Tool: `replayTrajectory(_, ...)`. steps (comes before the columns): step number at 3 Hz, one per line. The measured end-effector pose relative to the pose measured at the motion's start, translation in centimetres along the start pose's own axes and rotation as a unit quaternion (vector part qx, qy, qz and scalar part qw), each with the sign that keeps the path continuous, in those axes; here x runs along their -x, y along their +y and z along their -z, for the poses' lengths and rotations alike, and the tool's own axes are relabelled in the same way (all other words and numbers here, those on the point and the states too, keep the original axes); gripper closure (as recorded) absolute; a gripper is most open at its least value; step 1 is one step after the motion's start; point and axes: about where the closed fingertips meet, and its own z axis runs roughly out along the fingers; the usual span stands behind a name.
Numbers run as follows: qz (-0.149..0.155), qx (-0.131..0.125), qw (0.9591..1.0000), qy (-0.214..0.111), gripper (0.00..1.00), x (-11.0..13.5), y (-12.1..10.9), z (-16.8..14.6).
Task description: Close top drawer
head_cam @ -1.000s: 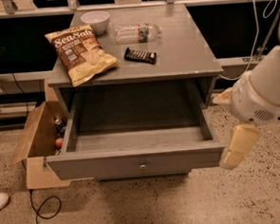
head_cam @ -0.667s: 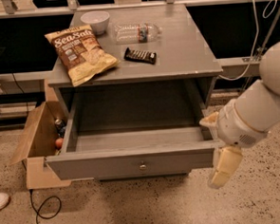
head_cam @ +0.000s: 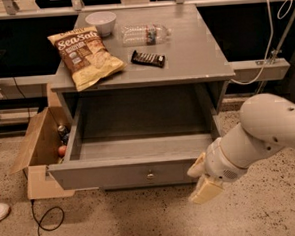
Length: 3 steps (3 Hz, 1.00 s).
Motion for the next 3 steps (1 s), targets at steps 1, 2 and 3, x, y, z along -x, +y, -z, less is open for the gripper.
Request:
replayTrajectory(1, -0.001, -0.002, 1.0000, -0.001, 0.64, 0.0, -0.1, -0.2)
replayTrajectory(2, 0.000, -0.002, 1.0000, 0.000, 0.88, -0.1, -0.2, -0.2)
replayTrajectory(3, 0.044, -0.021, 0.9987, 0.018, 1.00, -1.6, -2.0, -1.8)
